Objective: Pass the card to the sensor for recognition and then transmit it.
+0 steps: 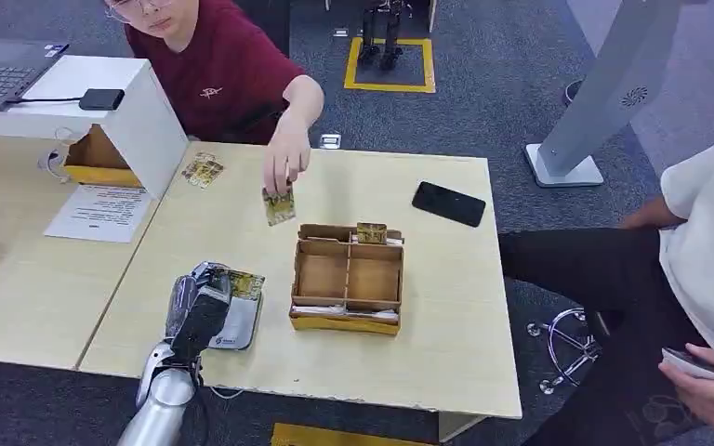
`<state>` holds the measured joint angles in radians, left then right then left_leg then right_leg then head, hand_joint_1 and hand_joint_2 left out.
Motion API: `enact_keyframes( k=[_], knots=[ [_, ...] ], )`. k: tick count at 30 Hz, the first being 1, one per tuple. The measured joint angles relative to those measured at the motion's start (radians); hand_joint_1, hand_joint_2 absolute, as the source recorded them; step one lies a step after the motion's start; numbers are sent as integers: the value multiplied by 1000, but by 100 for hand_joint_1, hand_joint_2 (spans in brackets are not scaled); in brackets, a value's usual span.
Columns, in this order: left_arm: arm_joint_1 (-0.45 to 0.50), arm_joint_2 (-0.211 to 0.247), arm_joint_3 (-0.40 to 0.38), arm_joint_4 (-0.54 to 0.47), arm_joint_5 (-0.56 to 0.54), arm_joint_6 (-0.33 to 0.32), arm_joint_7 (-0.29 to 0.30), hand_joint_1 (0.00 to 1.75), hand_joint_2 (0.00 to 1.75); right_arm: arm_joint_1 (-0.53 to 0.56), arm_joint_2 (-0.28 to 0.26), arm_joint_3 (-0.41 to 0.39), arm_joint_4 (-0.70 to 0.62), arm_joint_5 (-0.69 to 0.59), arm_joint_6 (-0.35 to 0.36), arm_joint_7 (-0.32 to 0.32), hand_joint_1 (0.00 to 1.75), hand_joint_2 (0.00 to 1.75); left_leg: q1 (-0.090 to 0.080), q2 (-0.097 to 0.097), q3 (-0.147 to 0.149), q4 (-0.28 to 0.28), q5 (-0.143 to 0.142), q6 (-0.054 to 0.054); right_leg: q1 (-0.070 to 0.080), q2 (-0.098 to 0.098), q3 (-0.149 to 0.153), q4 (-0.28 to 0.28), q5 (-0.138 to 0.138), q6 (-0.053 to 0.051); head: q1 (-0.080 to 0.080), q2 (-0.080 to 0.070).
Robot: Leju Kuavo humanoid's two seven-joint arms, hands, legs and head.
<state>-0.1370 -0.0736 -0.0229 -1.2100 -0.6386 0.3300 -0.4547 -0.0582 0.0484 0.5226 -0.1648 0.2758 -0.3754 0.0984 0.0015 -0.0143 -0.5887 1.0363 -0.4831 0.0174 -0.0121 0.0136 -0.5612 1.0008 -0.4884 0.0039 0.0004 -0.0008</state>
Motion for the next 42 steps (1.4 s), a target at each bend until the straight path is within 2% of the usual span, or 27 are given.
enact_keyframes(
  k=[5, 13, 30, 38, 39, 42],
  knots=[
    [-2, 18, -2, 7, -35, 32, 27, 175, 175, 0, 0, 0, 1, 9, 0, 0, 0, 0, 0, 0, 0, 0, 0, 0, 0, 0, 0, 0, 0, 0, 0, 0],
    [-2, 42, -2, 61, -52, 36, 46, 175, 175, 0, 1, 0, 2, 18, 0, 13, 0, 0, 0, 0, 0, 0, 0, 0, 0, 0, 0, 0, 0, 0, 0, 0],
    [-9, 66, 7, 129, -71, 56, 57, 175, 175, 0, 3, 5, 2, 32, 0, 15, 0, 0, 0, 0, 0, 0, 0, 0, 0, 0, 0, 0, 0, 0, 0, 0],
    [-10, 75, 10, 154, -145, 103, 85, 175, 175, 0, 3, 11, 2, 33, 0, 11, 0, 0, 0, 0, 0, 0, 0, 0, 0, 0, 0, 0, 0, 0, 0, 0],
    [-10, 75, 10, 156, -170, 121, 100, 175, 175, 0, 3, 11, 2, 33, 0, 11, 0, 0, 0, 0, 0, 0, 0, 0, 0, 0, 0, 0, 0, 0, 0, 0],
    [-23, 86, 10, 196, -362, 227, 191, 175, 175, 0, 3, 14, 2, 35, 0, 10, 0, 0, 0, 0, 0, 0, 0, 0, 0, 0, 0, 0, 0, 0, 0, 0]
  ],
)
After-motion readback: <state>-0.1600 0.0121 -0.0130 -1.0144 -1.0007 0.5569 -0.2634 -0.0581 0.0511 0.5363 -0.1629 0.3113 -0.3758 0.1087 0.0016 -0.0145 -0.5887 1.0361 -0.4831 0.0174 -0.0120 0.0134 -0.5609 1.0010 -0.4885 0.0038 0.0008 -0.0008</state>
